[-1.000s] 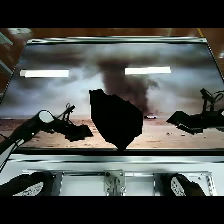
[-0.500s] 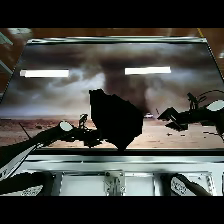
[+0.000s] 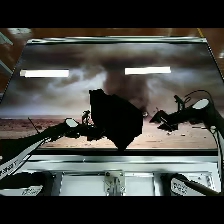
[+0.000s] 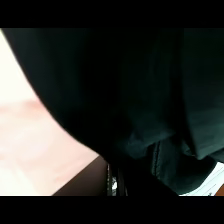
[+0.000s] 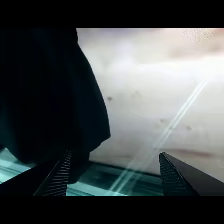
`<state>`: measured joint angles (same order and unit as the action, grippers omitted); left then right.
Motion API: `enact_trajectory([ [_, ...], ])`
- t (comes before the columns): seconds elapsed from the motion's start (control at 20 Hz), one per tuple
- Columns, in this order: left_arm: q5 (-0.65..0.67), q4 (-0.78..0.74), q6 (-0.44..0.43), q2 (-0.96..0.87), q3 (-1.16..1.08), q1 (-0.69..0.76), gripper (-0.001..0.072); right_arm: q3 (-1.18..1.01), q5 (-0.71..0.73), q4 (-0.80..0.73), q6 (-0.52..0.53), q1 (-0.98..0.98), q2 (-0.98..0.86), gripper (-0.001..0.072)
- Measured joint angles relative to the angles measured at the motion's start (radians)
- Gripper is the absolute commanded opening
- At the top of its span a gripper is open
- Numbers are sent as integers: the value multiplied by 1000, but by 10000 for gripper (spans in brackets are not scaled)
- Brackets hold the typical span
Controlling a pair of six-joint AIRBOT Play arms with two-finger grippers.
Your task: Fold the shirts.
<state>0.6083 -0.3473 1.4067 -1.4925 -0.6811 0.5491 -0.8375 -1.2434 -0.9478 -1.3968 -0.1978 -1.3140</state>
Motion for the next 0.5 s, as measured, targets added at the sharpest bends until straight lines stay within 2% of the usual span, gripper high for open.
enact_trajectory([
  [0.2,25,-7,-53,26,-7,-2,37,0,59,37,2,112,-86,669],
  [0.25,35,-7,-61,39,-8,0,37,0,76,53,2,135,-106,635],
  [0.3,44,-9,-69,56,-9,3,37,0,100,65,-2,158,-124,467],
  [0.35,48,-13,-75,74,-9,5,37,0,125,76,-14,178,-140,392],
  [0.45,60,-23,-89,115,-10,8,37,0,182,90,-48,217,-166,388],
  [0.5,66,-26,-96,137,-10,10,37,0,205,95,-66,233,-176,223],
])
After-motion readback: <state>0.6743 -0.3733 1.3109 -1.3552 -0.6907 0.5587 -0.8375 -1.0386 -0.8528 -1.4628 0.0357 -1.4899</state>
